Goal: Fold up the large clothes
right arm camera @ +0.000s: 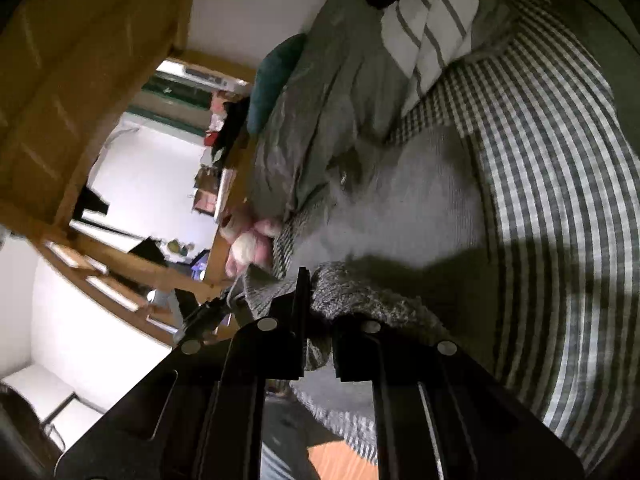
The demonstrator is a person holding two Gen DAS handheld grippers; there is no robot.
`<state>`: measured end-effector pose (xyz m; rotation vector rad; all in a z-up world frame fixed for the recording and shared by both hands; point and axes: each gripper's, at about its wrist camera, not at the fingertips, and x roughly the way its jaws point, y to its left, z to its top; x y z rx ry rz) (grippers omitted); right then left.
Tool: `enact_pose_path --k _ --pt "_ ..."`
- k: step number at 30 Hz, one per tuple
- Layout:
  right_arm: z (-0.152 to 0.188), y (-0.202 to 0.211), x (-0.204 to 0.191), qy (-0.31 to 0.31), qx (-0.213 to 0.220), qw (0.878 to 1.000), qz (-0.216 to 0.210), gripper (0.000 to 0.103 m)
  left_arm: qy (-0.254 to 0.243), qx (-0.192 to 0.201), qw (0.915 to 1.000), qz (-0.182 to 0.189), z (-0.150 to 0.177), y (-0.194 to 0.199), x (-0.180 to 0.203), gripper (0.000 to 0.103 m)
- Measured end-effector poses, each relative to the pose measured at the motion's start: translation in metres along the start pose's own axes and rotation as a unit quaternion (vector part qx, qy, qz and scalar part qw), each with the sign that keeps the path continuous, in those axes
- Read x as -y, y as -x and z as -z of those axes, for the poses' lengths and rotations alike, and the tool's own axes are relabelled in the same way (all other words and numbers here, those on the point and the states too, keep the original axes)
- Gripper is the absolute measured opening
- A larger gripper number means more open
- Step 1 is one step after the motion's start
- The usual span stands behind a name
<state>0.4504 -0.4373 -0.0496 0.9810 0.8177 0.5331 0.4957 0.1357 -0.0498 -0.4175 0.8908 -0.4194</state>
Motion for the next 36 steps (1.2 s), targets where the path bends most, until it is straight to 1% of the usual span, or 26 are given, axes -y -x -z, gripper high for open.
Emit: enact_pose_path --k 5,9,12,14,15,16,17,19,20,21,22,23,24,25,27,28,29,31,32,33,34,35,36 --pt "-0.062 -0.036 0.012 -0.010 0.003 1.000 0.014 0.010 0.000 -0.001 0.9998 -0.020 -0.045 -0.045 -0.003 0.009" --pt "-0.104 -0.064 0.025 -0.021 0.005 0.999 0.027 0.010 0.001 -0.001 0.9996 -0.029 -0.076 -0.074 -0.003 0.009" --pt "-0.132 -0.085 0.041 -0.040 0.008 0.998 0.040 0.010 0.010 -0.007 0.9991 -0.040 -0.100 -0.105 -0.010 0.009" --pt "-0.151 -0.103 0.055 -0.048 0.001 0.997 0.063 0.010 0.008 -0.017 0.9984 -0.054 -0.109 -0.127 -0.015 0.009" --pt "-0.156 -0.110 0.058 -0.045 -0.004 0.996 0.074 0.011 -0.003 -0.022 0.9975 -0.067 -0.112 -0.139 -0.015 0.012" --pt "-0.163 -0.119 0.062 -0.039 -0.011 0.995 0.091 0.011 -0.013 -0.025 0.9969 -0.074 -0.113 -0.149 -0.015 0.012" --pt "-0.169 -0.127 0.067 -0.034 -0.022 0.993 0.113 0.011 -0.021 -0.029 0.9961 -0.080 -0.113 -0.158 -0.016 0.012" --pt "-0.176 -0.141 0.075 -0.033 -0.047 0.988 0.143 0.011 -0.030 -0.046 0.9946 -0.088 -0.111 -0.177 -0.020 0.013" --pt "-0.180 -0.146 0.081 -0.032 -0.060 0.986 0.152 0.011 -0.031 -0.054 0.9945 -0.084 -0.109 -0.184 -0.023 0.014" --pt "-0.182 -0.149 0.085 -0.033 -0.069 0.985 0.152 0.011 -0.032 -0.064 0.9945 -0.077 -0.107 -0.193 -0.027 0.019" --pt "-0.184 -0.151 0.090 -0.036 -0.079 0.985 0.151 0.011 -0.032 -0.070 0.9944 -0.073 -0.105 -0.198 -0.031 0.021" --pt "-0.184 -0.151 0.094 -0.038 -0.084 0.985 0.146 0.011 -0.030 -0.078 0.9941 -0.070 -0.104 -0.204 -0.035 0.022" --pt "-0.185 -0.146 0.097 -0.043 -0.085 0.987 0.128 0.011 -0.024 -0.092 0.9936 -0.061 -0.101 -0.212 -0.042 0.023" --pt "-0.186 -0.142 0.099 -0.046 -0.085 0.988 0.117 0.011 -0.017 -0.095 0.9939 -0.053 -0.099 -0.215 -0.048 0.023" --pt "-0.190 -0.125 0.093 -0.043 -0.088 0.991 0.093 0.012 0.010 -0.089 0.9957 -0.026 -0.097 -0.218 -0.059 0.023" --pt "-0.191 -0.117 0.085 -0.027 -0.091 0.992 0.089 0.012 0.029 -0.084 0.9960 -0.006 -0.096 -0.218 -0.067 0.023" --pt "-0.192 -0.110 0.070 -0.001 -0.105 0.991 0.085 0.013 0.036 -0.081 0.9960 0.002 -0.094 -0.217 -0.071 0.023" --pt "-0.189 -0.101 0.044 0.049 -0.126 0.987 0.090 0.023 0.041 -0.075 0.9963 0.011 -0.092 -0.216 -0.074 0.023" --pt "-0.188 -0.096 0.032 0.073 -0.127 0.984 0.099 0.056 0.039 -0.074 0.9965 0.009 -0.091 -0.216 -0.073 0.023" --pt "-0.191 -0.080 0.014 0.108 -0.089 0.982 0.127 0.102 0.035 -0.074 0.9967 0.006 -0.091 -0.216 -0.071 0.023" --pt "-0.196 -0.061 0.006 0.115 -0.038 0.983 0.137 0.100 0.031 -0.074 0.9968 0.002 -0.090 -0.216 -0.069 0.023" --pt "-0.204 -0.038 0.003 0.098 0.018 0.987 0.125 0.100 0.028 -0.074 0.9969 -0.002 -0.089 -0.217 -0.066 0.023" --pt "-0.213 -0.025 0.003 0.068 0.043 0.989 0.121 0.100 0.025 -0.073 0.9970 -0.005 -0.088 -0.217 -0.064 0.023"
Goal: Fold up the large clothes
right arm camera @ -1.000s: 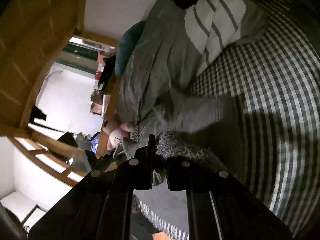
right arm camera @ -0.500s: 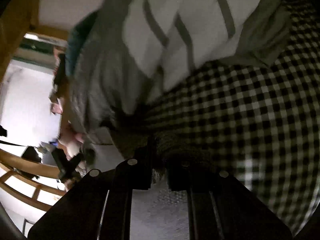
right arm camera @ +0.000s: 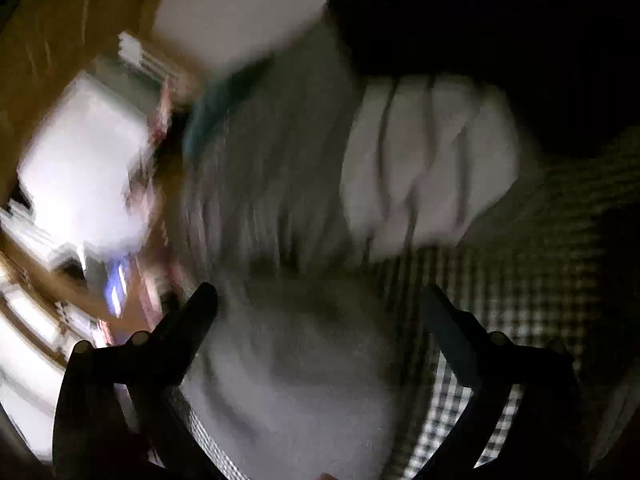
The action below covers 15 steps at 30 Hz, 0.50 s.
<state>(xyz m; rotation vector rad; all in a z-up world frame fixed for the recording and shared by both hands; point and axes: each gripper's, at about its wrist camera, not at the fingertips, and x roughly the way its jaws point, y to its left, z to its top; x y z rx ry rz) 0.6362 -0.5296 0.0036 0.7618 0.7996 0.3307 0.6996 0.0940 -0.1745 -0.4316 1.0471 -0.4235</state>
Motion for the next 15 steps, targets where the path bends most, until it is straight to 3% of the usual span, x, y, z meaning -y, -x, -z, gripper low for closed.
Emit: enact_pose_path --k 1,3,5,6,7,8,9,10,11,12,13,15 --pt "-0.005 0.010 0.002 -0.021 0.013 1.000 0.008 0.100 -0.004 0.001 1.0000 -0.005 0.001 0.000 0.003 0.023" --pt "0.000 0.012 -0.024 0.044 0.010 0.997 0.070 0.100 -0.009 0.001 0.9999 -0.012 0.000 -0.002 0.009 0.023" --pt "0.022 -0.010 -0.060 0.129 -0.024 0.983 0.128 0.100 -0.016 0.002 0.9996 -0.022 -0.001 -0.004 0.011 0.023" --pt "0.043 -0.029 -0.080 0.182 -0.054 0.970 0.150 0.100 -0.023 0.003 0.9993 -0.030 -0.001 -0.003 0.016 0.023" --pt "0.069 -0.053 -0.101 0.241 -0.085 0.950 0.177 0.100 -0.030 0.007 0.9989 -0.036 -0.002 -0.002 0.020 0.025" --pt "0.098 -0.081 -0.121 0.306 -0.112 0.921 0.214 0.100 -0.034 0.011 0.9987 -0.035 -0.004 -0.002 0.026 0.030" --pt "0.121 -0.104 -0.133 0.353 -0.132 0.893 0.246 0.100 -0.039 0.020 0.9989 -0.015 -0.005 0.005 0.033 0.051" --pt "0.147 -0.131 -0.141 0.394 -0.158 0.863 0.273 0.100 -0.042 0.024 0.9988 0.006 -0.011 0.009 0.034 0.089" --pt "0.162 -0.151 -0.142 0.414 -0.177 0.843 0.294 0.100 -0.048 0.032 0.9983 0.003 -0.013 0.015 0.038 0.096" --pt "0.177 -0.176 -0.134 0.424 -0.204 0.820 0.326 0.100 -0.062 0.052 0.9963 -0.029 -0.016 0.024 0.043 0.097" --pt "0.185 -0.194 -0.121 0.417 -0.220 0.810 0.349 0.100 -0.084 0.076 0.9906 -0.076 -0.020 0.036 0.049 0.097" --pt "0.182 -0.196 -0.106 0.381 -0.213 0.836 0.332 0.100 -0.093 0.099 0.9854 -0.103 -0.029 0.050 0.048 0.097"
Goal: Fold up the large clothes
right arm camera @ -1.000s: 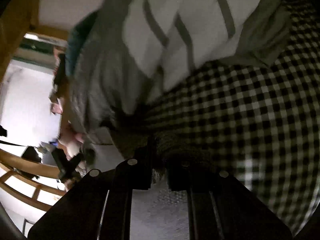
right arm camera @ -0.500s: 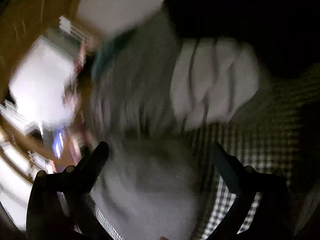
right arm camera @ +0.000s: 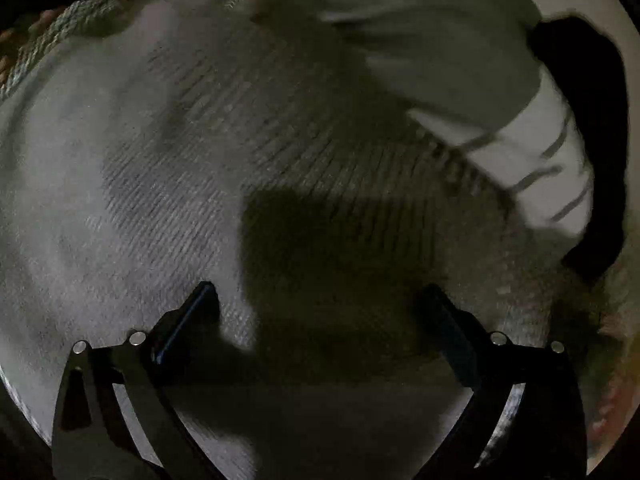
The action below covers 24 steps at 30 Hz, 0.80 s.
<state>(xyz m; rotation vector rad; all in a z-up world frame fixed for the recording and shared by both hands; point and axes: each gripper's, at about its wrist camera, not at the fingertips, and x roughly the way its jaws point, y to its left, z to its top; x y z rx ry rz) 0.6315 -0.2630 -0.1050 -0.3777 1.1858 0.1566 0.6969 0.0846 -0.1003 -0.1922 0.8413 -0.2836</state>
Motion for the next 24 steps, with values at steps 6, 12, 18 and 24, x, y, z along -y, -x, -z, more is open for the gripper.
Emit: enact_pose_path --k 6,12,18,24 --pt "0.010 -0.001 0.033 -0.067 0.025 0.996 -0.054 0.100 0.010 -0.037 0.9945 0.098 -0.010 0.014 0.005 0.097" --pt "0.000 -0.008 0.033 -0.080 0.022 0.996 -0.027 0.100 -0.118 -0.094 0.9792 0.136 0.035 -0.013 0.126 0.097" --pt "0.018 -0.007 0.054 -0.100 0.014 0.995 -0.026 0.100 -0.100 -0.120 0.9870 0.039 0.076 -0.049 0.123 0.097" --pt "0.069 0.030 0.074 -0.208 0.061 0.975 -0.041 0.100 -0.036 -0.064 0.9962 -0.046 0.087 0.013 0.078 0.097"
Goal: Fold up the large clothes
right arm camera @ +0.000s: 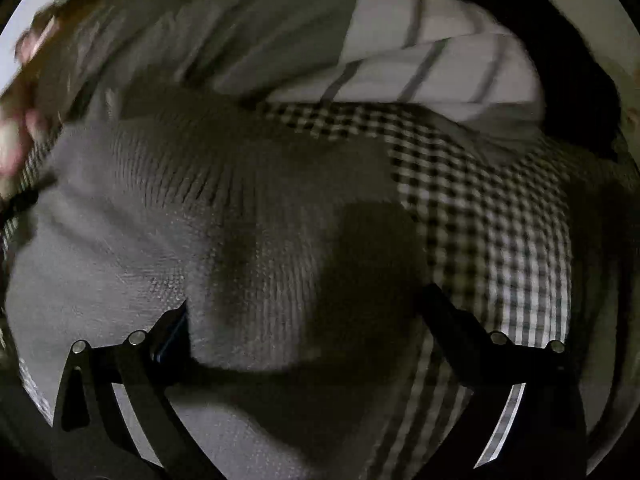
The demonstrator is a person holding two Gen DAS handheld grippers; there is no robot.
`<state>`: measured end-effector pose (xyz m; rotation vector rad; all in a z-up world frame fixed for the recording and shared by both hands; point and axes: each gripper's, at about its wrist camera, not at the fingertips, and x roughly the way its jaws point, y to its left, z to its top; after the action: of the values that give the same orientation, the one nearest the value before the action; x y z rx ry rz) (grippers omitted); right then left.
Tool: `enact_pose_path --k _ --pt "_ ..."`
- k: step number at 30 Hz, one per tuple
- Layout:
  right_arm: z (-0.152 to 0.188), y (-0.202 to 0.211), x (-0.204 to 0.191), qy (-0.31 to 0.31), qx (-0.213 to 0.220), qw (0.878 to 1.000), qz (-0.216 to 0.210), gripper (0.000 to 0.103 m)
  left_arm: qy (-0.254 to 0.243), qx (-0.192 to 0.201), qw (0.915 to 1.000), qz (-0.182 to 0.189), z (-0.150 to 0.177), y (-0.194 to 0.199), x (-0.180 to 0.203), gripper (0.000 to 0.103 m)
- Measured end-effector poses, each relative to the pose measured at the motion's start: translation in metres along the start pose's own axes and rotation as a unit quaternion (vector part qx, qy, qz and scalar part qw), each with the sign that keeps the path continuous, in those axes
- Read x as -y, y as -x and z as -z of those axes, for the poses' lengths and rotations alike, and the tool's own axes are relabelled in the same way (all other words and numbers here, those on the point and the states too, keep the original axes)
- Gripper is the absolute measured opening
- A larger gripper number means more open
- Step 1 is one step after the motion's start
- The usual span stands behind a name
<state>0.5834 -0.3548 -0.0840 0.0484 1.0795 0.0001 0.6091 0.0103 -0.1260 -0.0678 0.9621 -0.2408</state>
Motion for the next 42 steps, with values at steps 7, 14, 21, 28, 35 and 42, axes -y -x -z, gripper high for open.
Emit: enact_pose_path --k 7,14,21,28,35,42 --pt "0.059 0.068 -0.116 0.027 0.106 0.994 0.007 0.100 -0.058 0.085 0.9881 -0.114 0.059 0.047 0.078 0.098" --pt "0.094 0.006 -0.148 0.095 0.050 0.994 0.007 0.100 -0.059 0.052 0.9898 -0.119 0.074 0.027 0.048 0.099" --pt "0.096 0.017 -0.088 0.057 0.049 0.996 0.044 0.099 -0.057 0.053 0.9910 -0.109 0.070 0.029 0.037 0.099" --pt "0.121 0.040 0.001 -0.051 0.050 0.995 0.070 0.100 -0.057 0.055 0.9908 -0.110 0.076 0.025 0.046 0.099" --pt "0.122 0.066 -0.071 0.024 0.123 0.990 0.058 0.100 -0.057 0.065 0.9896 -0.116 0.080 0.026 0.049 0.099" --pt "0.139 0.030 -0.066 0.054 0.070 0.994 0.063 0.100 -0.052 0.067 0.9905 -0.108 0.080 0.027 0.048 0.099"
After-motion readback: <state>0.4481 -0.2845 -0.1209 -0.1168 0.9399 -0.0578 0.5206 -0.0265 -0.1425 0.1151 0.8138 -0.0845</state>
